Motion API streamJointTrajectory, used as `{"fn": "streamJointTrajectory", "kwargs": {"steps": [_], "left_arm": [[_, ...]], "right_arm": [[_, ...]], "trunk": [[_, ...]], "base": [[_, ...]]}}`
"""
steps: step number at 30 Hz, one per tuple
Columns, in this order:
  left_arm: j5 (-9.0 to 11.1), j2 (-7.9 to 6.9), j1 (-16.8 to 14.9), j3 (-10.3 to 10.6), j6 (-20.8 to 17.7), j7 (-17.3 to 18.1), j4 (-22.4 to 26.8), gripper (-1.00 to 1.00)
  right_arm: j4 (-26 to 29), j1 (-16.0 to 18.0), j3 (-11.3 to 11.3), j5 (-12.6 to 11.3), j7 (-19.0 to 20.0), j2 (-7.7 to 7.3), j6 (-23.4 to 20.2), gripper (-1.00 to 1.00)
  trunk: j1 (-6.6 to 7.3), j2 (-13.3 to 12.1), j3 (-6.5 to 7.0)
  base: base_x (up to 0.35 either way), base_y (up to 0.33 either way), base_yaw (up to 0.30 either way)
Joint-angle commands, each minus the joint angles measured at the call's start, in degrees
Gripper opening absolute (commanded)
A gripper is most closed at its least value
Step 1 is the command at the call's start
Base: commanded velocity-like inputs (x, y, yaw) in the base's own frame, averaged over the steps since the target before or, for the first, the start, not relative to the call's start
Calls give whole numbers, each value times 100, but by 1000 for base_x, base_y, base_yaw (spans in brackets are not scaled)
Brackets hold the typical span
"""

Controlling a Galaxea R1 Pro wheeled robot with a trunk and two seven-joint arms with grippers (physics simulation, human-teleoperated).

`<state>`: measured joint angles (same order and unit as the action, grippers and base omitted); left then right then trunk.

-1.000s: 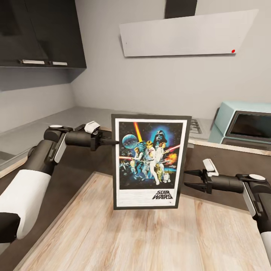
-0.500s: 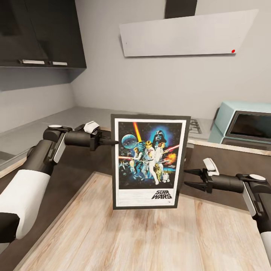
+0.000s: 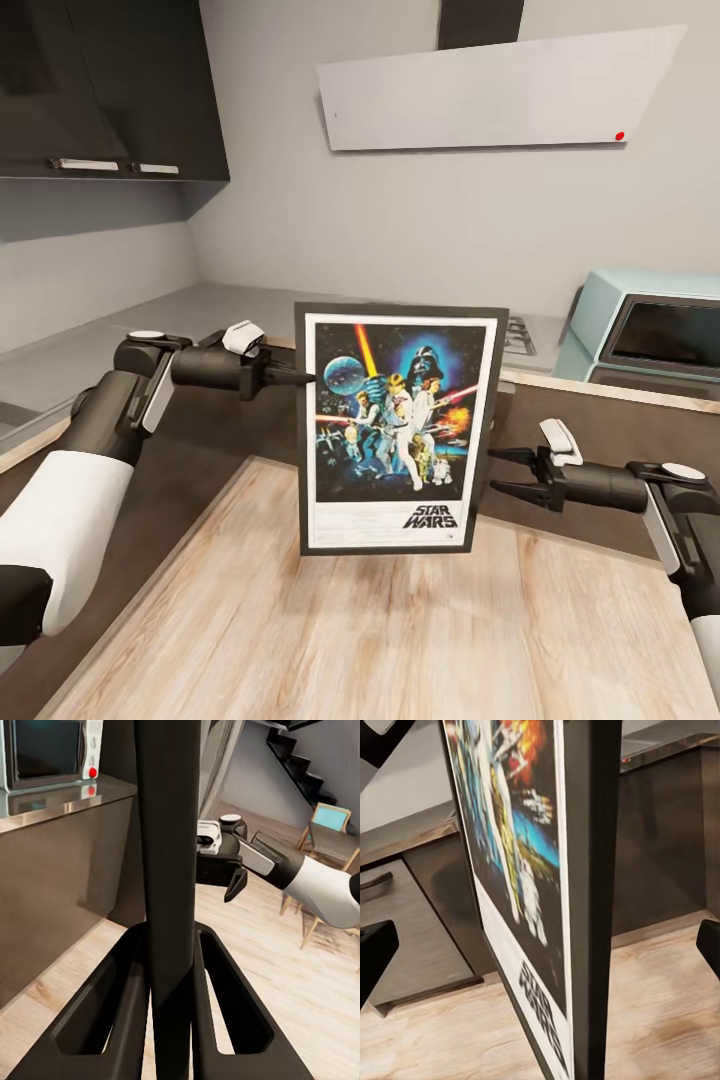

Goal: Pick up the poster from the kitchen countertop and hang it on one of the wall nails in the kitchen.

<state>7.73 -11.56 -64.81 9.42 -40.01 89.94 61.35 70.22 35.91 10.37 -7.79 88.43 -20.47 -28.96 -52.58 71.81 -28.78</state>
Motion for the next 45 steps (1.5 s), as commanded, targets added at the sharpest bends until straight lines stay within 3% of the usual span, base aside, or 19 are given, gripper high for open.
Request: {"fn": "streamJointTrajectory", "kwargs": {"steps": [1, 12, 17, 40, 45], "left_arm": [[27, -6, -5, 19, -42, 6, 0, -100], [27, -4, -5, 46, -43, 6, 6, -100], [27, -4, -5, 86, -43, 6, 8, -100], [27, -4, -5, 95, -47, 6, 9, -100], [27, -4, -5, 95, -46, 6, 9, -100]], "right_arm": [[0, 4, 0, -10, 16, -1, -60, 100], [-10, 4, -4, -7, 12, 75, -57, 100], [-23, 4, -8, -11, 11, 143, 154, 100], [-41, 4, -9, -12, 9, 171, 259, 100], [-64, 4, -9, -12, 8, 282, 266, 100]], "trunk": [[0, 4, -6], [0, 4, -6], [0, 4, -6], [0, 4, -6], [0, 4, -6]], "base": [[0, 0, 0], [0, 0, 0], [0, 0, 0], [0, 0, 0], [0, 0, 0]]}}
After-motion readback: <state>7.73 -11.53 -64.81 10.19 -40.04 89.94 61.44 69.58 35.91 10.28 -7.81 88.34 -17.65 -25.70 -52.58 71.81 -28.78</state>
